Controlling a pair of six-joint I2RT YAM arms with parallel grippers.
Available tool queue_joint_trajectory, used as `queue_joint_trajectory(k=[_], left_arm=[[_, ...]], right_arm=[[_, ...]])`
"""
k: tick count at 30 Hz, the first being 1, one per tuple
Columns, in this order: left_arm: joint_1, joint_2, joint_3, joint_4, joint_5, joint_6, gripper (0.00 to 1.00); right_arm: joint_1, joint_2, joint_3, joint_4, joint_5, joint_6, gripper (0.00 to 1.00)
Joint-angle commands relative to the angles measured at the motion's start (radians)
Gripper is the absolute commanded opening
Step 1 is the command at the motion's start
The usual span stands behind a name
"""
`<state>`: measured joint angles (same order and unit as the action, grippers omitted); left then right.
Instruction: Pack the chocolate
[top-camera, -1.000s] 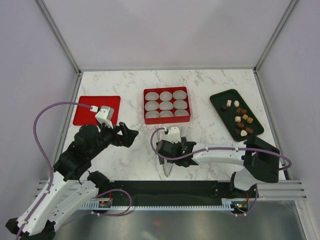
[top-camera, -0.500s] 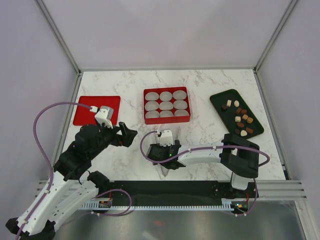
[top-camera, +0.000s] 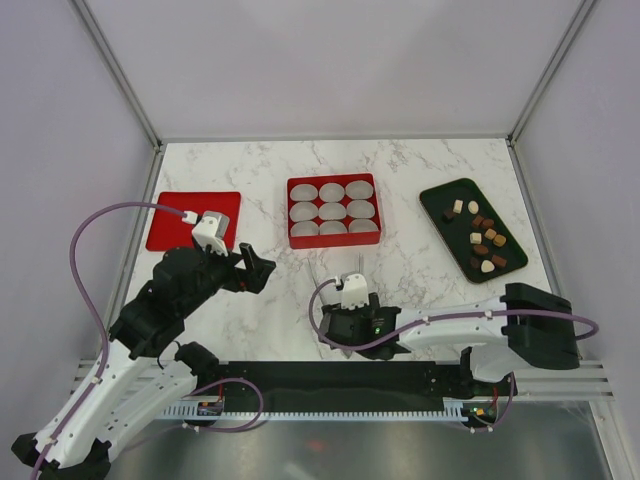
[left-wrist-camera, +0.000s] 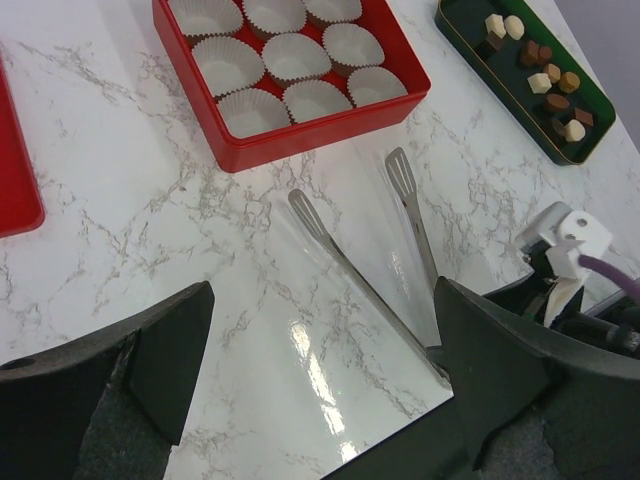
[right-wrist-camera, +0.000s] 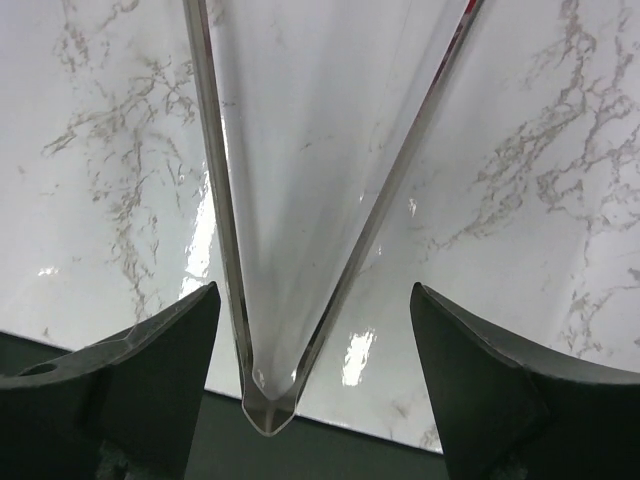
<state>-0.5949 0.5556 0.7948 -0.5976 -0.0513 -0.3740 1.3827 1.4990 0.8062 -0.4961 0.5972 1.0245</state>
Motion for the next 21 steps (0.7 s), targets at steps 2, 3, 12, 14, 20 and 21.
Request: queue_joint_trajectory(k=[2,3,12,14,20,21], left_arm=[[0.004,0.006,-0.006,0.007,-0.010,-0.026,0.99],[0.004,0.004,-0.005,0.007,-0.012,-0.026,0.99],[0.004,0.007,-0.006,0.005,-0.013,-0.025,0.99],[0.004,0.006,-0.006,0.005,-0.015,-0.025,0.99],[0.004,0.004,-0.006,0.002,-0.015,-0.025,0.99],[0.004,0.003,-0.008,0.004,-0.015,-0.025,0.99]], right_arm=[[0.010,-0.086,-0.004,-0.041,0.033,0.019,0.87],[0.009,-0.085,0.004,-0.042,0.039,0.017,0.91],[-0.004,0.127,0.169,-0.079,0.090,0.043,0.98],[-0.013,0.177,0.191,-0.079,0.095,0.055,0.98],[-0.042,0.242,0.211,-0.073,0.088,0.065,0.98],[-0.047,0.242,0.209,-0.070,0.088,0.065,0.98]])
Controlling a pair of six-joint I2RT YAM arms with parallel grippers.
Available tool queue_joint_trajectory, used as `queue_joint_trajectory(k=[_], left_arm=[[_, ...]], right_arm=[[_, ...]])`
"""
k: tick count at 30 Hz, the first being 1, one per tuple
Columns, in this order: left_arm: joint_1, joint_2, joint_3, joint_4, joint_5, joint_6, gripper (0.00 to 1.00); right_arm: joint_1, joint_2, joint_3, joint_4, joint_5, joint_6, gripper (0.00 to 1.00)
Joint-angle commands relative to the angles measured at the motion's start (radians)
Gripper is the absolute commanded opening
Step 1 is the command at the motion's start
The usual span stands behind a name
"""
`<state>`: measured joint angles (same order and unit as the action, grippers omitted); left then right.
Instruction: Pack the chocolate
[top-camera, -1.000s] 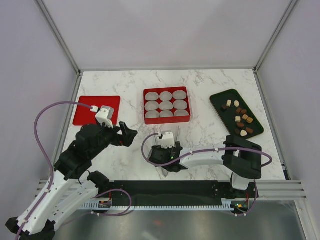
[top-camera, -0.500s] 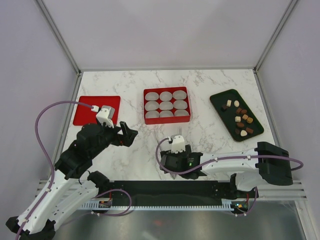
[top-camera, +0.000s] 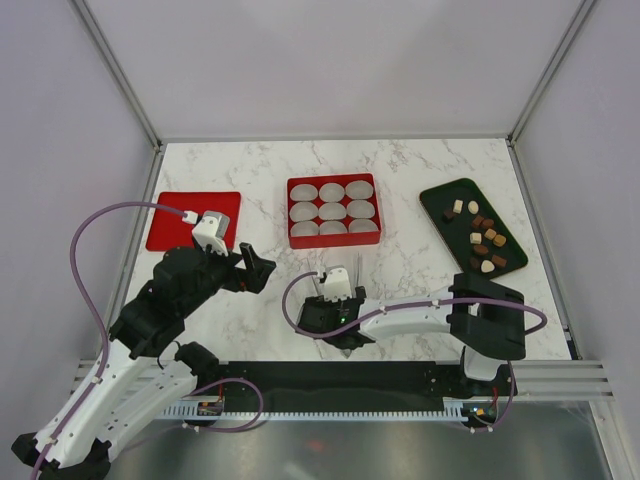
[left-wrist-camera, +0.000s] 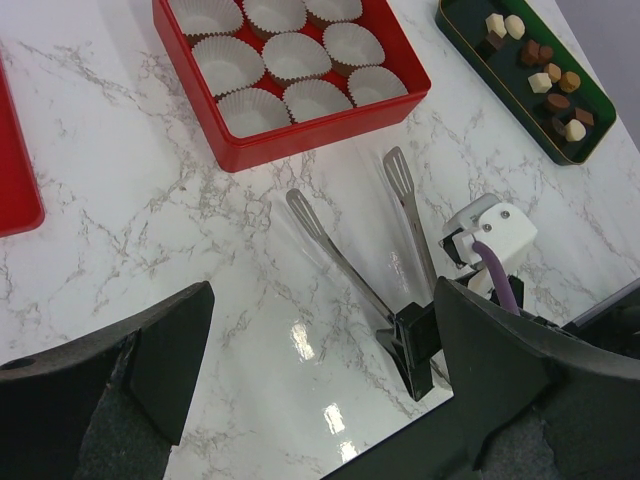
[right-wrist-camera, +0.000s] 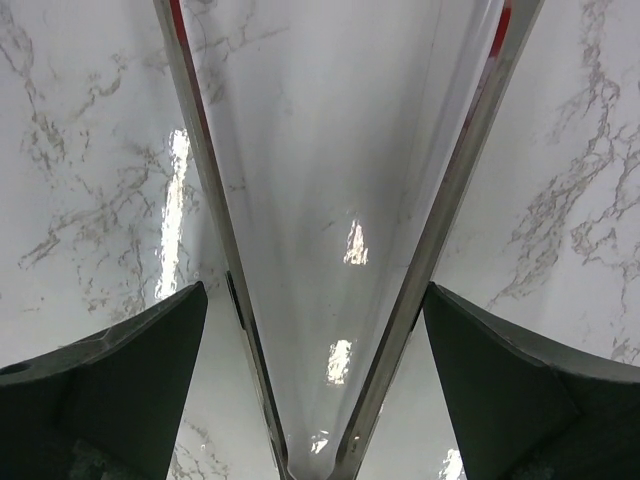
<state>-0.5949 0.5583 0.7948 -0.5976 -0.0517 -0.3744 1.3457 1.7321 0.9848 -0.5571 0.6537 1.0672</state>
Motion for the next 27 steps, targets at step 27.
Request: queue_joint_trajectory(k=[27], left_arm=[[0.004,0.005,-0.006,0.002,-0.020,-0.024,0.99]], right_arm=[[-0.069,-0.042,-0.129,0.164,-0.046,-0.049,0.90]])
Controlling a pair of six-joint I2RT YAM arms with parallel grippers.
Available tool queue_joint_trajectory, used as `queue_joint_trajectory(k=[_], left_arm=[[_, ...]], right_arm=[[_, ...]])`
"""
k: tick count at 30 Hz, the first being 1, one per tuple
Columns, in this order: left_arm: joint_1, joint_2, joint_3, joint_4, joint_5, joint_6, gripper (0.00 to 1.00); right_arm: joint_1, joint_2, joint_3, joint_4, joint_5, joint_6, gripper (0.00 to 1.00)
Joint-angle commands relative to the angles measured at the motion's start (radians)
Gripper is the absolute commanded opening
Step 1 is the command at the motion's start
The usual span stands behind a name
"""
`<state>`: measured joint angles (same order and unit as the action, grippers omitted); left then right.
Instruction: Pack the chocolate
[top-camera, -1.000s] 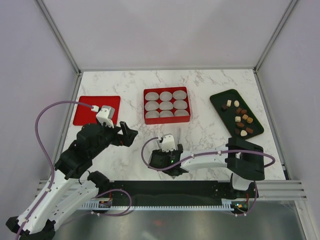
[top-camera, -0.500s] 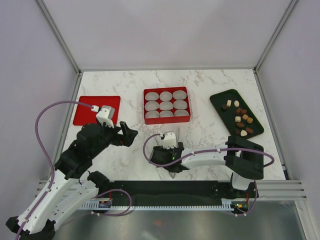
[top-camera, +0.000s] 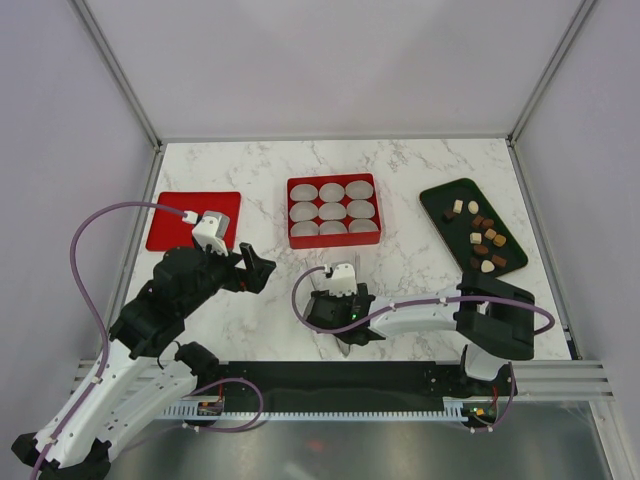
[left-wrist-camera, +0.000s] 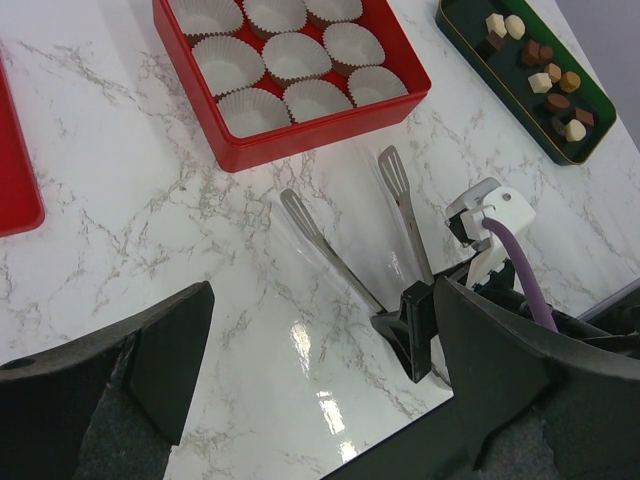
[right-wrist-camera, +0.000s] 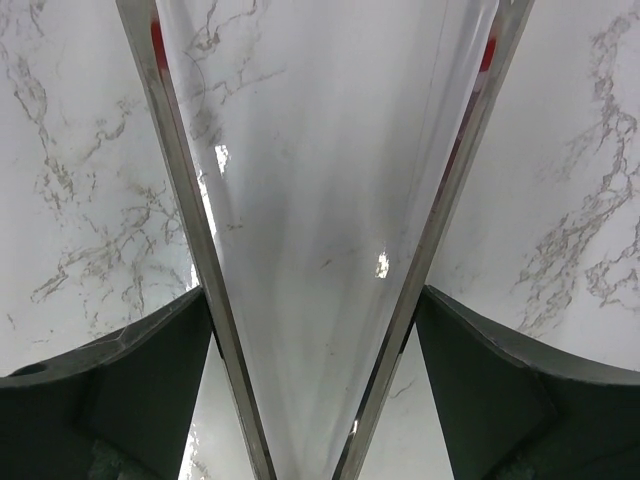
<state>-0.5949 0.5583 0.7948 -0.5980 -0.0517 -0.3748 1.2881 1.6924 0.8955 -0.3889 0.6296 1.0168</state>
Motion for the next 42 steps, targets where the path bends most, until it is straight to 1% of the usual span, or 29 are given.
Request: queue_joint_trajectory(k=[1,5,6,7,8,9,10,12,15,16,20,23,24,26,27,30,31,32,33,35,36,38,40,42], left_arm=[[0.004,0.003,-0.008,0.004,-0.022,-0.024,0.99],[0.004,0.005,-0.008,0.004,-0.023,-0.024,0.99],[0.004,0.005,-0.008,0.004,-0.023,-0.024,0.99],[0.004,0.003,-0.006,0.004,-0.023,-0.024,0.99],[0.004,0.003,-0.006,0.003,-0.023,-0.024,0.99],[0.004,0.003,-0.008,0.003,-0.023,-0.024,0.99],[0.004,0.002,-0.006,0.001,-0.023,-0.024,0.99],[0.004,0.003,-0.006,0.003,-0.022,-0.024,0.99],[0.004,0.003,-0.006,0.003,-0.017,-0.023,0.99],[0.004,0.002,-0.006,0.003,-0.014,-0.023,0.99],[0.006,0.005,-0.006,0.004,-0.008,-0.021,0.99],[0.004,0.005,-0.005,0.003,-0.005,-0.019,0.99],[0.004,0.005,-0.003,0.003,-0.005,-0.018,0.99],[0.004,0.000,-0.006,0.001,-0.002,-0.016,0.99],[0.004,0.002,-0.006,0.003,-0.002,-0.016,0.99],[0.004,0.000,-0.006,0.001,0.009,-0.013,0.99],[0.004,0.002,-0.005,0.001,0.013,-0.013,0.99],[0.004,0.003,-0.006,0.003,0.018,-0.010,0.99],[0.004,0.005,-0.006,0.001,0.022,-0.010,0.99],[0.003,0.008,-0.008,0.003,0.030,-0.006,0.99],[0.003,0.014,-0.008,0.001,0.032,-0.004,0.99],[0.003,0.022,-0.008,0.001,0.042,0.000,0.99],[0.003,0.032,-0.006,0.003,0.047,-0.001,0.99],[0.003,0.035,-0.006,0.001,0.047,0.002,0.99]], right_arm=[[-0.012,-0.007,-0.044,-0.002,-0.024,-0.001,0.88],[-0.012,-0.072,-0.072,-0.016,-0.067,-0.040,0.76],[-0.012,-0.121,-0.073,-0.030,-0.077,-0.052,0.74],[-0.010,-0.150,-0.073,-0.066,-0.099,-0.072,0.71],[-0.010,-0.183,-0.070,-0.092,-0.106,-0.078,0.69],[-0.009,-0.250,-0.061,-0.122,-0.111,-0.087,0.68],[-0.009,-0.287,-0.055,-0.186,-0.114,-0.095,0.66],[-0.010,-0.386,-0.024,-0.290,-0.111,-0.101,0.65],[-0.010,-0.488,0.037,-0.387,-0.113,-0.121,0.64],[-0.012,-0.509,0.057,-0.450,-0.113,-0.124,0.64],[-0.030,-0.580,0.176,-0.591,-0.096,-0.118,0.63],[-0.110,-0.586,0.221,-0.671,-0.094,-0.167,0.63],[-0.177,-0.586,0.247,-0.700,-0.099,-0.213,0.63],[-0.257,-0.586,0.285,-0.719,-0.102,-0.262,0.62],[-0.341,-0.585,0.299,-0.726,-0.110,-0.294,0.62],[-0.479,-0.567,0.364,-0.723,-0.117,-0.403,0.62],[-0.566,-0.554,0.381,-0.720,-0.111,-0.456,0.60],[-0.608,-0.527,0.408,-0.711,-0.111,-0.483,0.59],[-0.686,-0.511,0.419,-0.705,-0.113,-0.504,0.59],[-0.758,-0.472,0.427,-0.683,-0.137,-0.565,0.58],[-0.832,-0.459,0.424,-0.650,-0.155,-0.583,0.57],[-0.900,-0.433,0.405,-0.605,-0.247,-0.616,0.56],[-0.976,-0.416,0.390,-0.535,-0.301,-0.620,0.56],[-1.025,-0.381,0.372,-0.478,-0.368,-0.620,0.55]])
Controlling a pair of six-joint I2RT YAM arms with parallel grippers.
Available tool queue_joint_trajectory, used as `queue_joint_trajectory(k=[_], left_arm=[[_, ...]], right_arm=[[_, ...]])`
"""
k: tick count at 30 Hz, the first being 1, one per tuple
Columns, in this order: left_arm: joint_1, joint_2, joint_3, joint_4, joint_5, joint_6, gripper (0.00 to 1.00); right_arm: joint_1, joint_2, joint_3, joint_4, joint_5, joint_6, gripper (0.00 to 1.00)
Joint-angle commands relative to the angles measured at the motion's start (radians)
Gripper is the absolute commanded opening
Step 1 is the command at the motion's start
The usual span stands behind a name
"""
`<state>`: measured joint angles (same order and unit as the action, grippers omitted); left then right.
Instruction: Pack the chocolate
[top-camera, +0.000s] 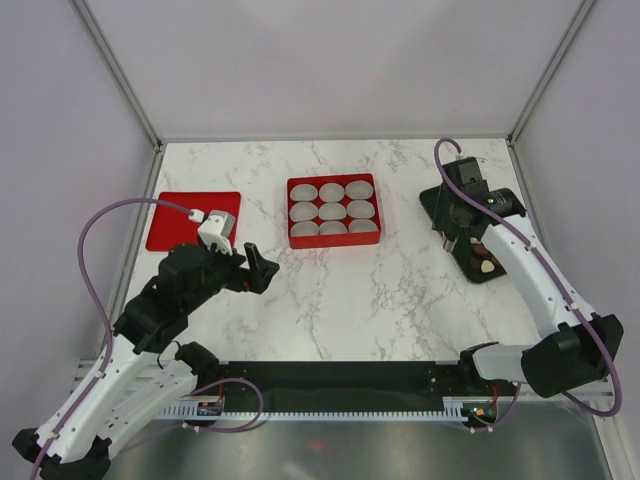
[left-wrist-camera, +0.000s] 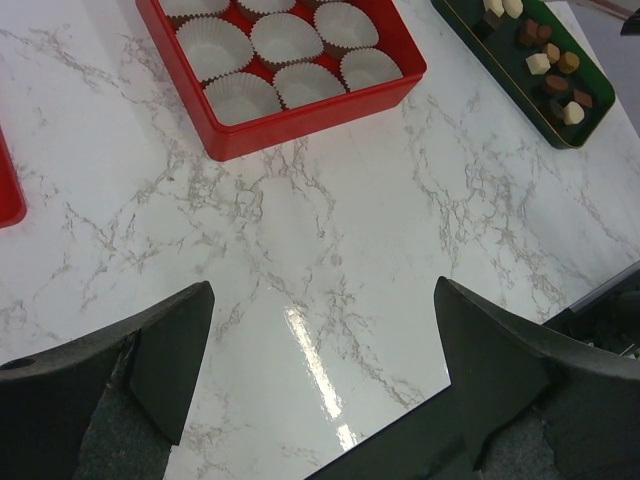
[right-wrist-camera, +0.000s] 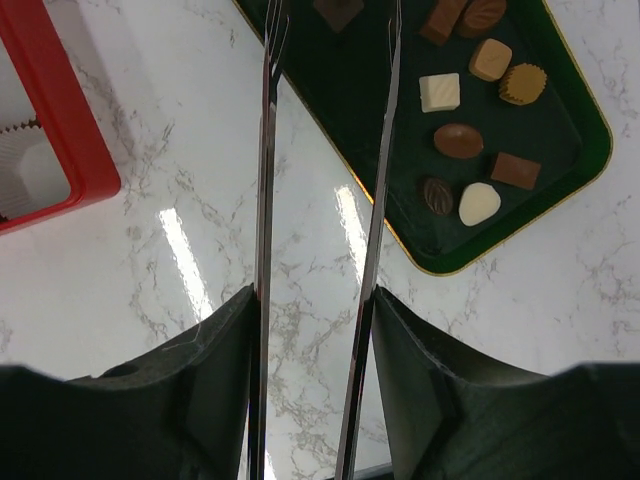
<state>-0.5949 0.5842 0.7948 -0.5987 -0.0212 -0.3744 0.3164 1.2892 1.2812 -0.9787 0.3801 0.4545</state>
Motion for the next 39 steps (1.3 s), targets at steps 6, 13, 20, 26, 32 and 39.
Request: queue_joint_trajectory(k=[6,13,20,26,32,39], left_arm=[[0.003,0.011,-0.009,0.004,0.017,0.006,0.99],[0.003,0.020,-0.009,0.002,0.017,0.008,0.99],[0.003,0.035,-0.008,0.002,0.017,0.006,0.99],[0.003,0.043,-0.009,0.002,0.017,0.008,0.99],[0.003,0.045,-0.009,0.000,0.017,0.006,0.99],[0.003,0.042,-0.008,0.002,0.017,0.008,0.99]], right_arm=[[-0.102,0.113,-0.065,0.227,-0.167,-0.063,0.54],[-0.146,0.162,-0.082,0.270,-0.152,-0.073,0.52],[-0.188,0.153,-0.128,0.313,-0.204,-0.057,0.51],[-0.215,0.142,-0.181,0.350,-0.222,-0.054,0.51],[-0.235,0.144,-0.209,0.370,-0.256,-0.060,0.50],[-0.235,0.111,-0.197,0.344,-0.236,-0.060,0.52]])
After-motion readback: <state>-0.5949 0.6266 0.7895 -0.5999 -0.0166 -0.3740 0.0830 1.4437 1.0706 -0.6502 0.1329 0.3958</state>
